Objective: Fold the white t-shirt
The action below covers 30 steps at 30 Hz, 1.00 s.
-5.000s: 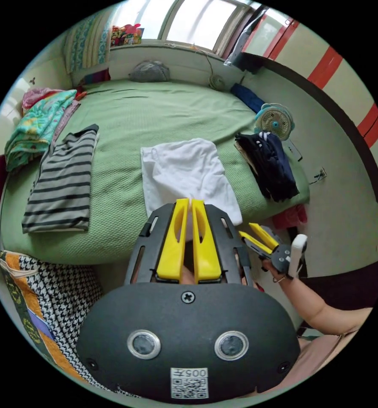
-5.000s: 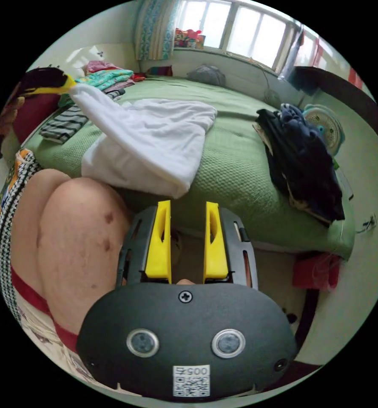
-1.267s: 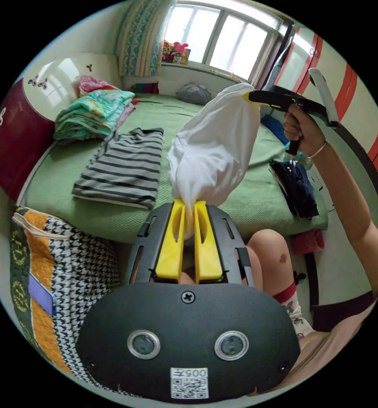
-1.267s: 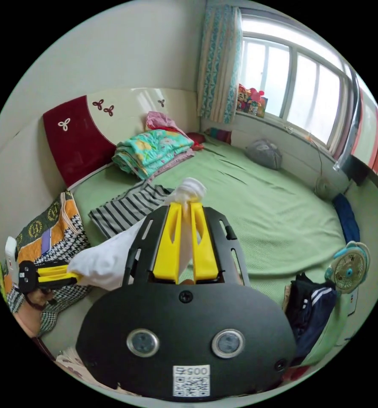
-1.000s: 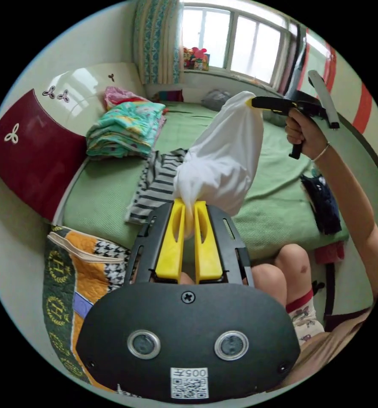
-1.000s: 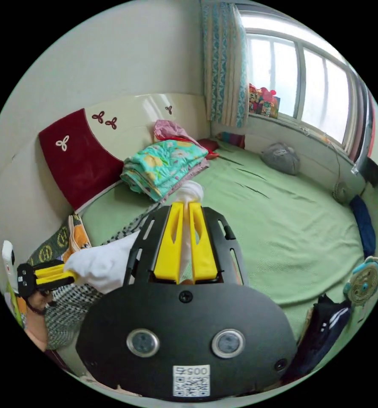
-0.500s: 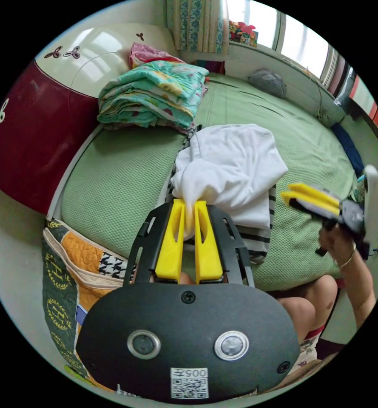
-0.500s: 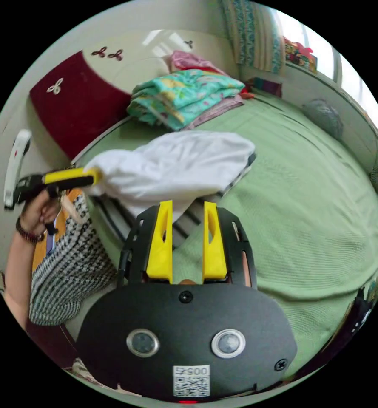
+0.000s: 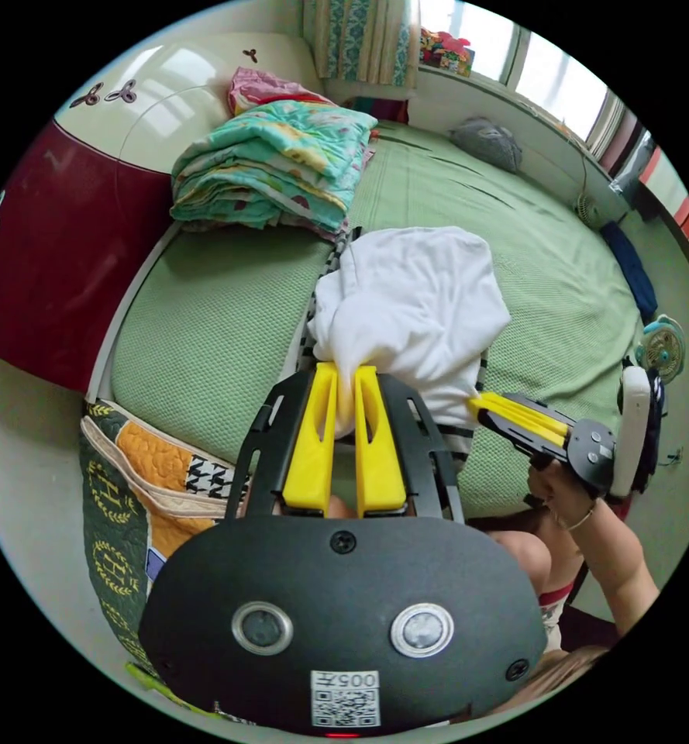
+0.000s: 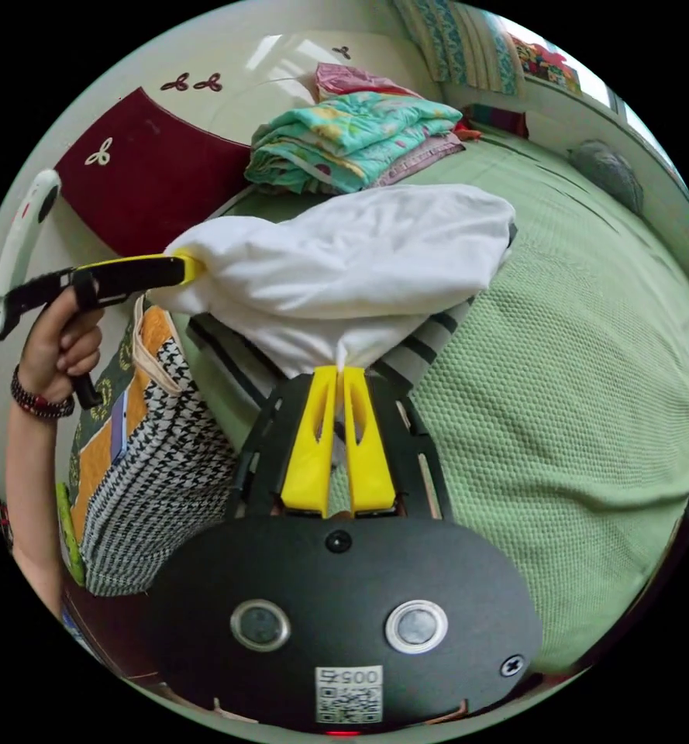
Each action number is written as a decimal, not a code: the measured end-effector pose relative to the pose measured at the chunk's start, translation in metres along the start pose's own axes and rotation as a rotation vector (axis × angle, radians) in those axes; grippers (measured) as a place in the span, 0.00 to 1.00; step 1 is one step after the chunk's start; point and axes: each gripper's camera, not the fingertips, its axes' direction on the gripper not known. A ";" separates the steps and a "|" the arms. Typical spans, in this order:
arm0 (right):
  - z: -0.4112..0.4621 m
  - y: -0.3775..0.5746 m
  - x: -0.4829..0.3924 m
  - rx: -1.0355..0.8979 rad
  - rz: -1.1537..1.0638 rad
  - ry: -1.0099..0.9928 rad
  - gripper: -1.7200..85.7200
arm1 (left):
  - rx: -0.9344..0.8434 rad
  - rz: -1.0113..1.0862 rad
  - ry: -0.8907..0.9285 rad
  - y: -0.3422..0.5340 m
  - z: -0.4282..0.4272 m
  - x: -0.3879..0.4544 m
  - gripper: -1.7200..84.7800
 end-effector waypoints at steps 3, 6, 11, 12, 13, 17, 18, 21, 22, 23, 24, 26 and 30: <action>-0.019 0.030 -0.013 -0.007 -0.003 0.008 0.00 | -0.010 0.024 0.003 0.001 -0.002 0.005 0.08; -0.022 0.060 -0.024 0.005 0.007 0.006 0.00 | -0.017 0.044 0.007 0.013 0.008 0.009 0.08; 0.022 0.076 -0.034 -0.121 -0.022 0.058 0.01 | -0.124 -0.084 -0.085 0.036 0.052 -0.013 0.09; 0.027 0.079 -0.030 -0.133 -0.020 0.049 0.02 | -0.126 -0.097 -0.080 0.040 0.054 -0.017 0.10; 0.025 0.081 -0.026 -0.119 -0.019 0.025 0.02 | -0.121 -0.129 -0.083 0.047 0.056 -0.024 0.10; 0.003 0.098 -0.004 -0.096 0.005 -0.068 0.04 | -0.072 -0.161 -0.070 0.072 0.049 -0.034 0.11; -0.003 0.104 0.000 -0.093 -0.004 -0.063 0.04 | -0.065 -0.160 -0.068 0.075 0.048 -0.034 0.11; -0.020 0.119 0.012 -0.082 -0.011 -0.030 0.04 | -0.059 -0.200 -0.162 0.090 0.045 -0.033 0.08; -0.024 0.122 0.015 -0.076 -0.008 -0.023 0.04 | -0.071 -0.216 -0.205 0.096 0.045 -0.032 0.05; -0.033 0.129 0.020 -0.059 -0.002 -0.017 0.04 | -0.075 -0.214 -0.210 0.102 0.044 -0.028 0.03; -0.042 0.136 0.025 -0.042 0.002 -0.013 0.04 | -0.067 -0.206 -0.196 0.105 0.043 -0.025 0.03; -0.056 0.146 0.031 -0.021 0.008 0.026 0.04 | -0.021 -0.165 -0.147 0.119 0.037 -0.004 0.02; -0.091 0.175 0.047 0.019 0.033 0.130 0.04 | 0.038 -0.081 -0.058 0.137 0.026 0.051 0.01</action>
